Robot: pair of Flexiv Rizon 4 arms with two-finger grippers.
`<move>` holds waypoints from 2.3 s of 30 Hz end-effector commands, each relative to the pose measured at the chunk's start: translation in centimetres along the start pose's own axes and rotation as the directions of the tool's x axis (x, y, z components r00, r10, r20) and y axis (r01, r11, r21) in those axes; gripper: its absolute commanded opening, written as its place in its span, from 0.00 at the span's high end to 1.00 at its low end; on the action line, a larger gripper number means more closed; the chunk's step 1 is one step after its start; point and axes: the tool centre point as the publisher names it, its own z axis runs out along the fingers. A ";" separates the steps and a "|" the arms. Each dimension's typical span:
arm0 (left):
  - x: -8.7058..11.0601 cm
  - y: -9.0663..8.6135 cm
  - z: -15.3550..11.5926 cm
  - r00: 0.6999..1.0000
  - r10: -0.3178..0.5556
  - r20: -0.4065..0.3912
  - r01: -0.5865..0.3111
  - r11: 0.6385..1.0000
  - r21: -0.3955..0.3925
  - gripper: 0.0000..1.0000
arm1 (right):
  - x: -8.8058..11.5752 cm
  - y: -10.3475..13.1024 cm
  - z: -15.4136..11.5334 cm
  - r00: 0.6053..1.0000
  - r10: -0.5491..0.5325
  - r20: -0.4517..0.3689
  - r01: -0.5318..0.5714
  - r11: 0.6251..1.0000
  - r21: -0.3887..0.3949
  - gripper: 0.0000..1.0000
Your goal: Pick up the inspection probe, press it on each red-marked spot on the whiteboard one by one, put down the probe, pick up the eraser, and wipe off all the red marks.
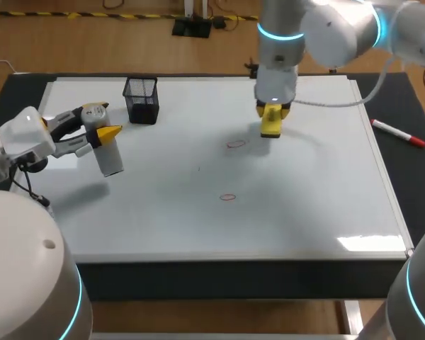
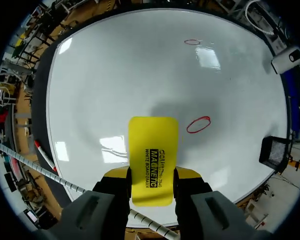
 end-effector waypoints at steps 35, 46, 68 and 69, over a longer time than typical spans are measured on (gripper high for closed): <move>0.1 -0.1 0.0 1.000 0.001 0.001 -0.001 1.000 0.000 1.00 | -12.3 6.8 1.6 0.969 -0.237 0.075 0.235 0.971 0.037 1.00; 0.1 -0.1 0.0 1.000 0.001 0.001 -0.001 1.000 0.000 1.00 | -12.4 6.7 2.9 0.961 -0.269 0.065 0.268 0.963 0.011 1.00; 0.1 -0.1 0.0 1.000 0.001 0.001 -0.001 1.000 0.000 1.00 | -10.0 5.3 4.3 0.971 -0.235 0.030 0.236 0.972 -0.012 1.00; 0.1 -0.1 0.0 1.000 0.001 0.001 -0.001 1.000 0.000 1.00 | -9.8 5.2 4.3 0.972 -0.232 0.028 0.232 0.973 -0.011 1.00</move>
